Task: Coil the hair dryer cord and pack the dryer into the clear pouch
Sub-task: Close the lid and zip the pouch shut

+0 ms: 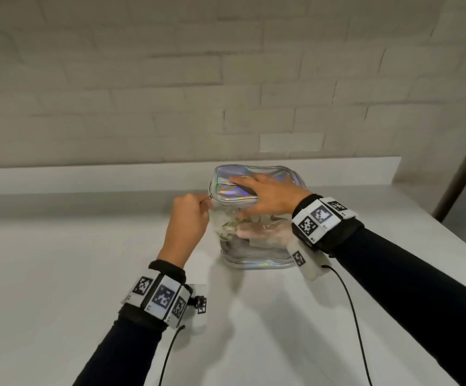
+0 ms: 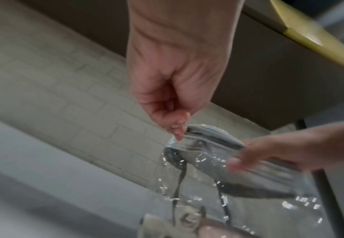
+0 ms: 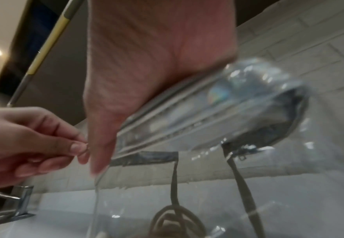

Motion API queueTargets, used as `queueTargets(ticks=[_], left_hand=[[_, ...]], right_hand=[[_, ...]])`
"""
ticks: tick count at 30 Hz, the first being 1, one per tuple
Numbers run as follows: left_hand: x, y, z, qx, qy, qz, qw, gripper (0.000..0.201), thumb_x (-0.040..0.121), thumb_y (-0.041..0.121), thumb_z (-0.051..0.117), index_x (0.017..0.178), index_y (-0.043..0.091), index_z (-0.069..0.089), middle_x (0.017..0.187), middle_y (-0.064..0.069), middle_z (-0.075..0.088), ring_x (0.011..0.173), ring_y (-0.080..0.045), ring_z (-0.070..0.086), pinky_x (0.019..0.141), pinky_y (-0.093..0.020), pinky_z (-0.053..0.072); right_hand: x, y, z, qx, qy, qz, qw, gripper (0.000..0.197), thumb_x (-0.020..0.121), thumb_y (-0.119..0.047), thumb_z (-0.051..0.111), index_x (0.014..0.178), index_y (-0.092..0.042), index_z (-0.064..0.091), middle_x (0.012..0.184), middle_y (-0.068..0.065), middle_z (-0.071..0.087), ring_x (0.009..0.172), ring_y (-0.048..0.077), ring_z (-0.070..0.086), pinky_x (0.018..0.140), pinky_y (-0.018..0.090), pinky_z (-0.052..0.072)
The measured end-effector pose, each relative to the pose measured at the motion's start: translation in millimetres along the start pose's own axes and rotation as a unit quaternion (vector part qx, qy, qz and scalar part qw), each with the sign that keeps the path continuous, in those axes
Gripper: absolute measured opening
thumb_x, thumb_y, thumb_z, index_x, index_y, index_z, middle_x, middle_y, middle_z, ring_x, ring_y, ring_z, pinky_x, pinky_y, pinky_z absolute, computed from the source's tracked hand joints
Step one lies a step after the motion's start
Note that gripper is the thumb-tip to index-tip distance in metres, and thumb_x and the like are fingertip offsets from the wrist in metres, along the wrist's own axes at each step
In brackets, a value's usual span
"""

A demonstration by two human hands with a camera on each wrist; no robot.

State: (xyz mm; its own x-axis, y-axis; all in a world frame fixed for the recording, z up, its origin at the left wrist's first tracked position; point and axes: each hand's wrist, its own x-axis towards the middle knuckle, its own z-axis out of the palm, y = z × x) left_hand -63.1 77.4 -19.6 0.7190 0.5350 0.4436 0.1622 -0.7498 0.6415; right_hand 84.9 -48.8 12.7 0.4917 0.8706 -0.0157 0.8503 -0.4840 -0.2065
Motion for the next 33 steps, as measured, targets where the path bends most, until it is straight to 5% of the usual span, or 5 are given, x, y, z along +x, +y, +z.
queueTargets(ticks=[12,16,20,23,33], left_hand=[[-20.7,52.7,45.4,-0.001,-0.076,0.065,0.995,0.020,0.090,0.005,0.046,0.082,0.000,0.065,0.076,-0.013,0.064,0.074,-0.032,0.061,0.061,-0.027,0.036],[-1.0,51.0,14.9,0.260,-0.077,0.172,0.947,0.031,0.076,0.037,0.067,0.101,0.018,0.063,0.108,-0.005,0.063,0.104,-0.028,0.055,0.083,-0.036,0.038],[39.5,30.4,-1.8,0.288,-0.114,0.274,0.910,0.099,0.054,0.043,0.081,0.139,0.021,0.036,0.140,-0.008,0.043,0.132,-0.031,0.036,0.111,-0.036,0.017],[62.2,13.9,15.4,0.245,-0.237,0.243,0.908,0.104,0.062,0.043,0.079,0.146,0.026,0.021,0.155,-0.001,0.027,0.144,-0.022,0.019,0.117,-0.038,0.007],[70.3,-6.1,31.7,0.233,-0.192,0.282,0.911,0.073,0.082,0.051,0.056,0.144,0.035,0.023,0.147,-0.013,0.040,0.134,-0.027,0.037,0.110,-0.041,0.028]], right_hand=[[-19.9,8.8,-5.4,-0.074,-0.007,0.028,0.997,0.068,0.080,-0.064,0.040,0.138,-0.056,0.005,0.157,-0.016,0.007,0.144,0.028,0.015,0.101,0.077,0.002],[-20.2,11.1,-2.0,-0.069,0.031,-0.001,0.997,0.077,0.078,-0.054,0.054,0.140,-0.052,0.008,0.153,-0.005,0.025,0.139,0.028,0.027,0.106,0.068,0.017],[-42.4,10.9,10.0,-0.040,0.218,-0.066,0.973,0.073,0.073,-0.052,0.059,0.137,-0.034,0.030,0.143,0.006,0.037,0.134,0.027,0.032,0.110,0.059,0.020],[-58.7,5.2,35.0,-0.088,0.416,-0.069,0.902,0.031,0.074,-0.044,0.055,0.091,-0.019,0.060,0.095,0.004,0.061,0.091,0.025,0.056,0.080,0.039,0.037],[-32.5,-37.7,52.0,0.110,0.315,0.106,0.937,0.034,0.094,-0.031,0.040,0.087,-0.008,0.063,0.091,0.015,0.070,0.087,0.036,0.063,0.069,0.038,0.047]])
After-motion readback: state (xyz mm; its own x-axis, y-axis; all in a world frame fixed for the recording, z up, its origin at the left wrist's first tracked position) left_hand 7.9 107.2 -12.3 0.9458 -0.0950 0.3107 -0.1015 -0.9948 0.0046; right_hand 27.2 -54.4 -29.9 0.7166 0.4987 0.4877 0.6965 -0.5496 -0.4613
